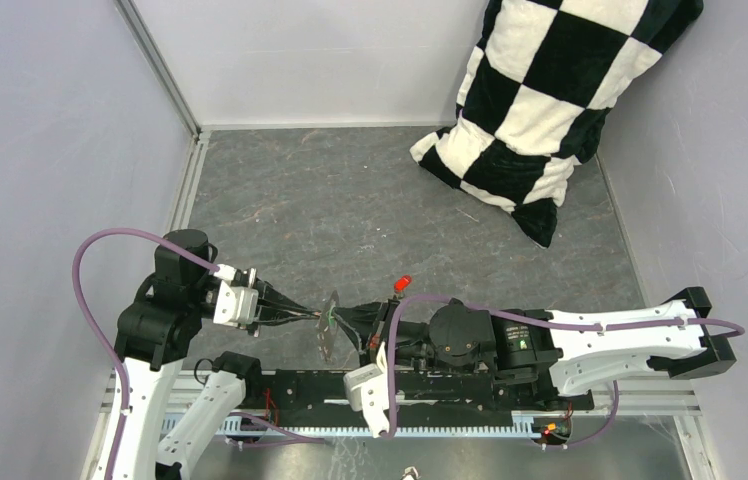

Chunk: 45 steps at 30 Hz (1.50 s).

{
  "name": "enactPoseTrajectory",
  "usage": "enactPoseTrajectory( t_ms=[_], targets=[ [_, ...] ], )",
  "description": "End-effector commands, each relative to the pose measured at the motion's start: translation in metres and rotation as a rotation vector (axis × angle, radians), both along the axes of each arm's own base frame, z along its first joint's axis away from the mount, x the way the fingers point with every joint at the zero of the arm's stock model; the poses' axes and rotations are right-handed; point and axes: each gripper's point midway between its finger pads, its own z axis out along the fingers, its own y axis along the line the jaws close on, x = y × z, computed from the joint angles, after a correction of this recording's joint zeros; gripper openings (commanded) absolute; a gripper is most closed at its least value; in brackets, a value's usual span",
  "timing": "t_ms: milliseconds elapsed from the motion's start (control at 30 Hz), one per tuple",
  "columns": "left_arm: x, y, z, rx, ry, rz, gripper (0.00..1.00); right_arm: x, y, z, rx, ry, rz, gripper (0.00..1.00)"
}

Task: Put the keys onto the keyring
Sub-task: Insert the key onto the keyring.

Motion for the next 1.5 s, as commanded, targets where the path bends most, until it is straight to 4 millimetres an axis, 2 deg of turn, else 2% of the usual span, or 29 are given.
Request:
enactPoseTrajectory(
  t_ms=[0,467,900,1467],
  targets=[
    [-0.005,0.0,0.007,-0.016,-0.001,-0.016,0.02,0.001,-0.002,0.006,0.03,0.013,-0.002,0.01],
    [-0.004,0.0,0.007,-0.013,0.004,-0.013,0.02,-0.003,0.005,0.001,0.018,0.023,0.025,0.0],
    [-0.004,0.0,0.005,-0.008,0.004,-0.005,0.02,-0.004,0.008,0.004,0.024,0.023,0.031,0.0],
    [-0.004,0.0,0.005,-0.009,-0.002,-0.005,0.02,0.011,-0.002,0.005,0.029,0.024,-0.023,0.0]
  ],
)
